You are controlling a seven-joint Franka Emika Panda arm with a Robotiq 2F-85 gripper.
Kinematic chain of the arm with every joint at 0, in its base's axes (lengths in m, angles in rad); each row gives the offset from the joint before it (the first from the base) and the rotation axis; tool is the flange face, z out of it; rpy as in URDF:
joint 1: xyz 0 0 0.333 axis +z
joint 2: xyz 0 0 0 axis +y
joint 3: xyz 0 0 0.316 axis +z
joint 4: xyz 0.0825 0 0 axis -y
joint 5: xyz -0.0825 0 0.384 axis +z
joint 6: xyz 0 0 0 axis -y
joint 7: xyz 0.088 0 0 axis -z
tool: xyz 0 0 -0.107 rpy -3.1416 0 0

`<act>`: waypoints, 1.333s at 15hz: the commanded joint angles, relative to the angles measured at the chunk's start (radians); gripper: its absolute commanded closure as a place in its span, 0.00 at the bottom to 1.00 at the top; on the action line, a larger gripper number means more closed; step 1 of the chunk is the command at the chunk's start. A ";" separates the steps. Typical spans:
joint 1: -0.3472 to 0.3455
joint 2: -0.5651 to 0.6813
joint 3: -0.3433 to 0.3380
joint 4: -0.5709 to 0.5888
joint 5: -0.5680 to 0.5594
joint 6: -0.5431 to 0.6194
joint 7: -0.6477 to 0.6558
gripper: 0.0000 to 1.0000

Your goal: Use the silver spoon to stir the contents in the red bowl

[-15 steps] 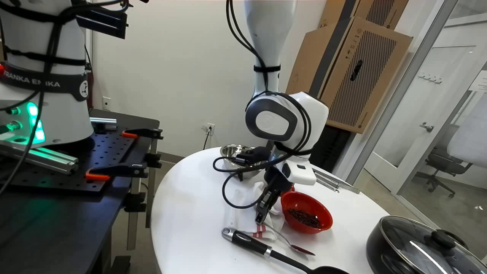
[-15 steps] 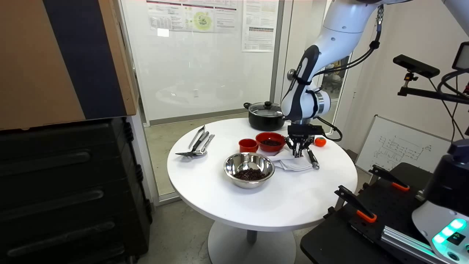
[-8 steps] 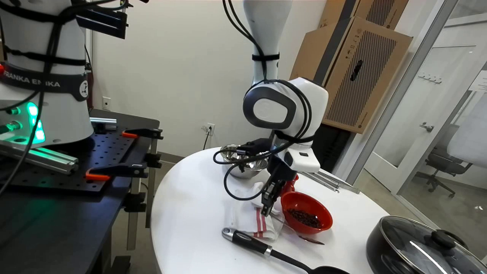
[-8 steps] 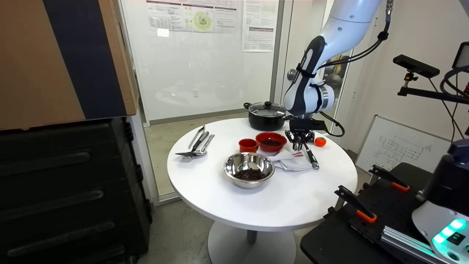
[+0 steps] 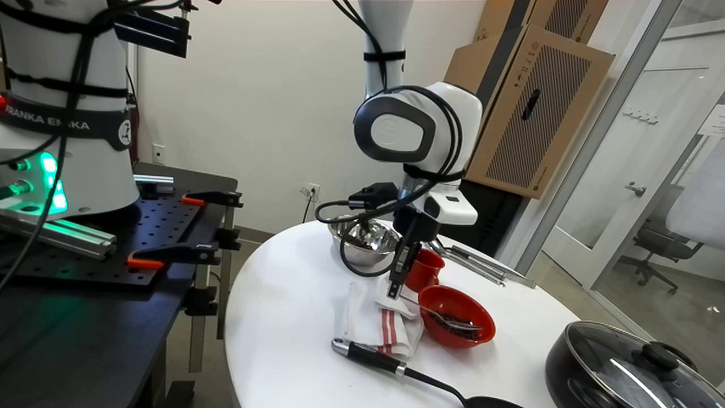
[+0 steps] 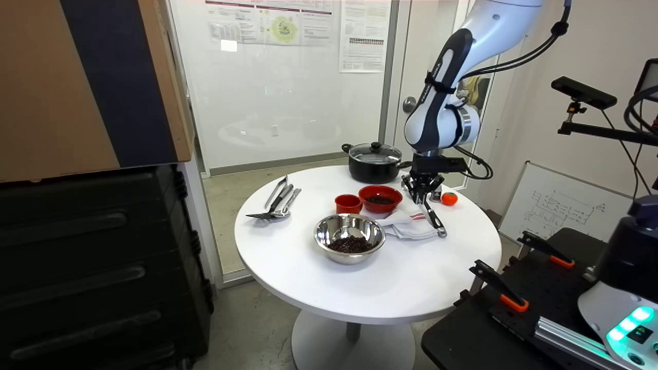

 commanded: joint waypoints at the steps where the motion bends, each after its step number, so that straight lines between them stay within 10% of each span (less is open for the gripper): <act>1: 0.016 -0.065 -0.001 -0.028 -0.068 -0.058 -0.076 0.96; 6: -0.020 -0.054 0.053 0.008 -0.073 -0.145 -0.154 0.84; 12: -0.050 -0.063 0.079 0.022 -0.072 -0.190 -0.211 0.84; 13: -0.050 -0.063 0.079 0.022 -0.072 -0.190 -0.212 0.96; 20: -0.095 -0.049 0.113 0.210 -0.048 -0.626 -0.277 0.96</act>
